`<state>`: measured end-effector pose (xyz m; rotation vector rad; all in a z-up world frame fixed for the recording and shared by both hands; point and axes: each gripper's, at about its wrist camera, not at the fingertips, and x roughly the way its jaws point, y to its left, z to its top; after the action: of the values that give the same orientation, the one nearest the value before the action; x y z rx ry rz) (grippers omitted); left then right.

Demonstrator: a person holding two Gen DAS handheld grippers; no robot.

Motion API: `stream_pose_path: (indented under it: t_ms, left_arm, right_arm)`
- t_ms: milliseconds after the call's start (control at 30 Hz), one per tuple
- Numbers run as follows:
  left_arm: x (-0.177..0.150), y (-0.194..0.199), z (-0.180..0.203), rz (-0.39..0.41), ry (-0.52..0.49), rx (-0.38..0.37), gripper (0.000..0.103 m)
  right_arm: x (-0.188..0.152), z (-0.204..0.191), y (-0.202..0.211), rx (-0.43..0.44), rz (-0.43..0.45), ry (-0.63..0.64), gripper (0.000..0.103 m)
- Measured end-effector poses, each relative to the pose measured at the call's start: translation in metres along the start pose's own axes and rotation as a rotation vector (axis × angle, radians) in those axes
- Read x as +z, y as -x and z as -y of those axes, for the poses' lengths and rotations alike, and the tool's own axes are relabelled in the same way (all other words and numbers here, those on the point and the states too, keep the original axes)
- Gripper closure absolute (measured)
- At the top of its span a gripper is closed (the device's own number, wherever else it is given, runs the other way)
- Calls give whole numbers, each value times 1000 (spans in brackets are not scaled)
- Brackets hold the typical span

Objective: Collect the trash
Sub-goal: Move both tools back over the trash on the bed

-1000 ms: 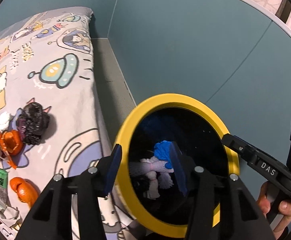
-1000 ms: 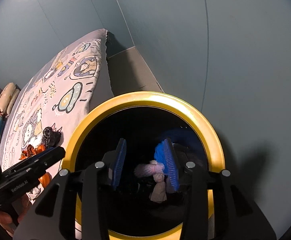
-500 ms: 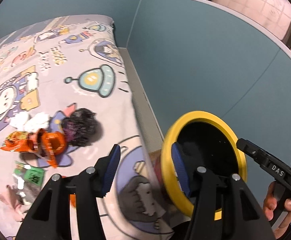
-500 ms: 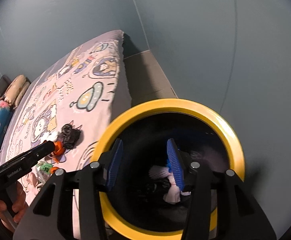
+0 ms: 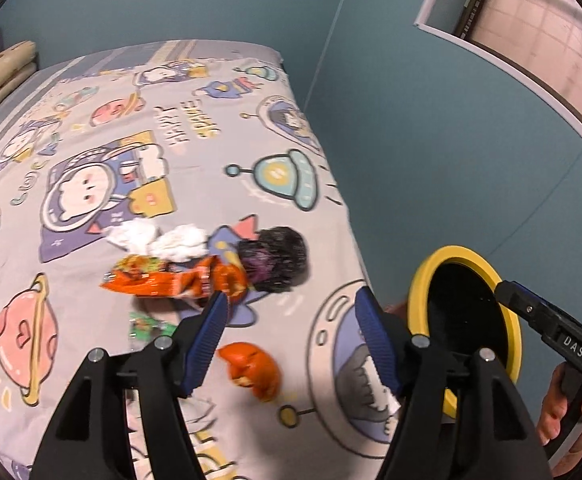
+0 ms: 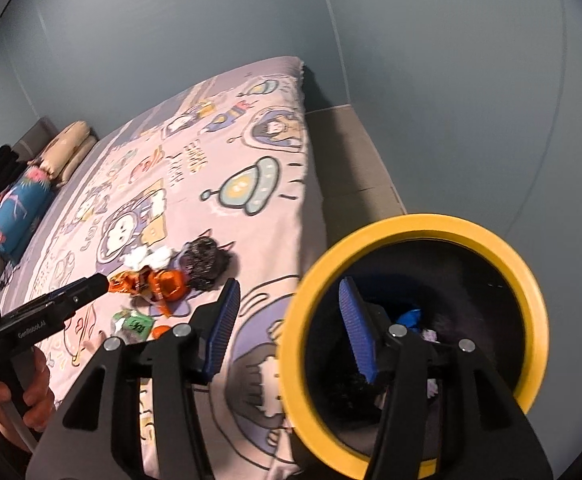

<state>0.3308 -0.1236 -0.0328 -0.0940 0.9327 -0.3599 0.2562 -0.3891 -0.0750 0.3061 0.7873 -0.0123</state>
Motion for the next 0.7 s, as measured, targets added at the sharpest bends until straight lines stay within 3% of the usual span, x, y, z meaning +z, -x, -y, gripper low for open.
stream_pose_path:
  t_ms: [267, 700]
  left_arm:
    - [-8, 17, -42, 14, 44, 61, 31]
    - [-35, 29, -109, -15, 108, 154, 30]
  right_arm:
    - [-4, -41, -7, 43, -24, 63, 52]
    - [-23, -98, -31, 85, -87, 153, 51]
